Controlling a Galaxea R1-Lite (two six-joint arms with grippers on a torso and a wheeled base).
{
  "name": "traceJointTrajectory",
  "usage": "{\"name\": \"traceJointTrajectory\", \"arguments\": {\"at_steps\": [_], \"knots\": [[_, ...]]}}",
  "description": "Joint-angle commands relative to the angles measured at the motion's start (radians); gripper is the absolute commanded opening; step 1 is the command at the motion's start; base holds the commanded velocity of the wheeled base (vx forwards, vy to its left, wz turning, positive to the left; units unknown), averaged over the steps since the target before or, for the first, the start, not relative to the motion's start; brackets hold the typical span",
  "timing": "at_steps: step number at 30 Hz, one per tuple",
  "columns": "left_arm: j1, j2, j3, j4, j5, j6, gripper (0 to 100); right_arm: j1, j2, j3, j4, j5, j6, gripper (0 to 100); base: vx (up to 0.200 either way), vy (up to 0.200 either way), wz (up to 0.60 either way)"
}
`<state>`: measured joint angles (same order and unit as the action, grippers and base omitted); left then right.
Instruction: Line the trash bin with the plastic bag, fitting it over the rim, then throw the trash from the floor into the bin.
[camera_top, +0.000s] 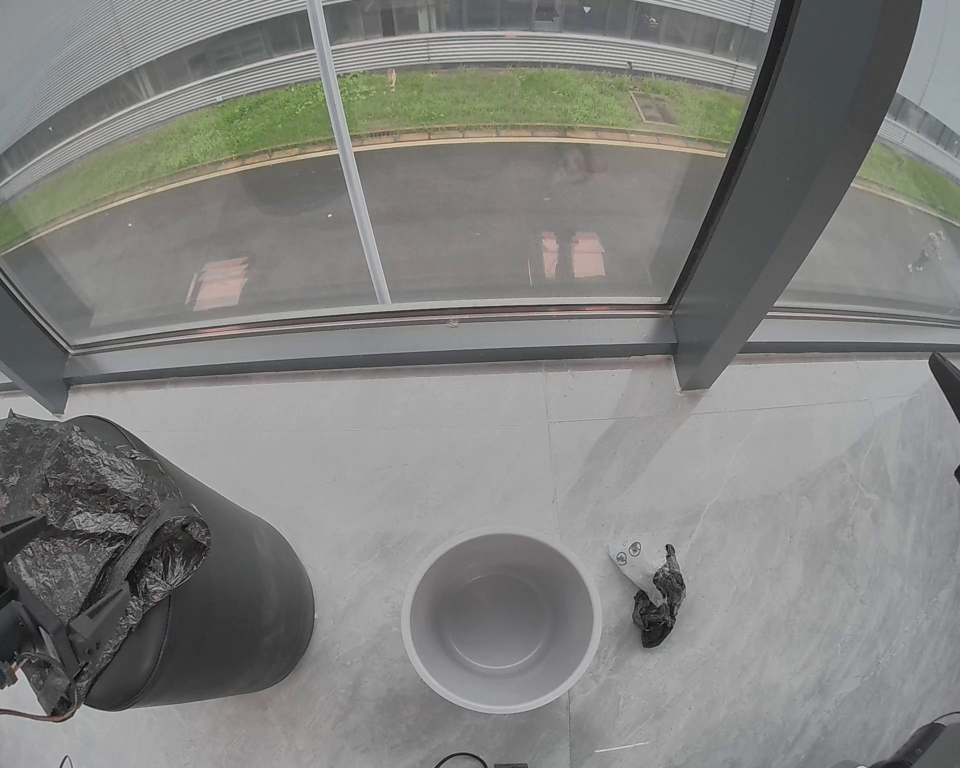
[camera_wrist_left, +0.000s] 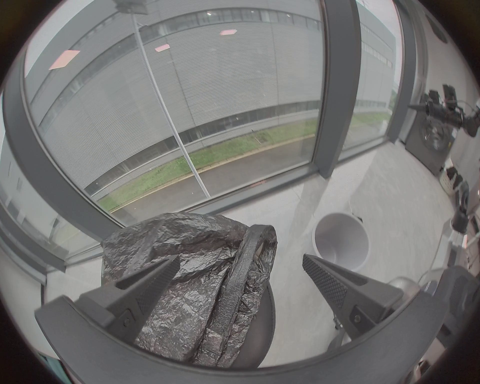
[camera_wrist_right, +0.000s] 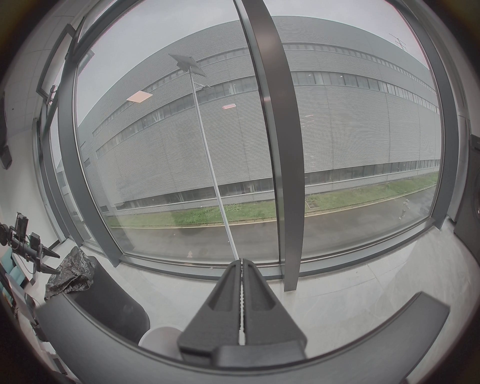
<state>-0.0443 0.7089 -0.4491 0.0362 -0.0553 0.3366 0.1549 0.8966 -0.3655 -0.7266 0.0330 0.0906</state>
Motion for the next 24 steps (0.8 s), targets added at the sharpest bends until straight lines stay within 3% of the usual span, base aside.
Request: {"name": "traceJointTrajectory", "arguments": {"at_steps": [1, 7, 11, 24], "knots": [[-0.002, 0.202, 0.001, -0.055, 0.0, 0.078, 100, 0.005, 0.054, 0.008, -0.011, 0.001, 0.001, 0, 0.0, 0.0, 0.0], [-0.006, 0.339, 0.004, -0.202, 0.008, 0.14, 100, 0.005, 0.068, 0.013, -0.01, 0.001, 0.001, 0, 0.0, 0.0, 0.0], [-0.006, 0.403, 0.003, -0.262, 0.071, 0.142, 100, 0.005, 0.068, 0.013, -0.008, 0.001, 0.003, 0, 0.0, 0.0, 0.0], [-0.008, 0.465, 0.003, -0.288, 0.097, 0.142, 100, 0.005, 0.074, 0.013, -0.007, 0.001, 0.004, 0, 0.0, 0.0, 0.0]]}}
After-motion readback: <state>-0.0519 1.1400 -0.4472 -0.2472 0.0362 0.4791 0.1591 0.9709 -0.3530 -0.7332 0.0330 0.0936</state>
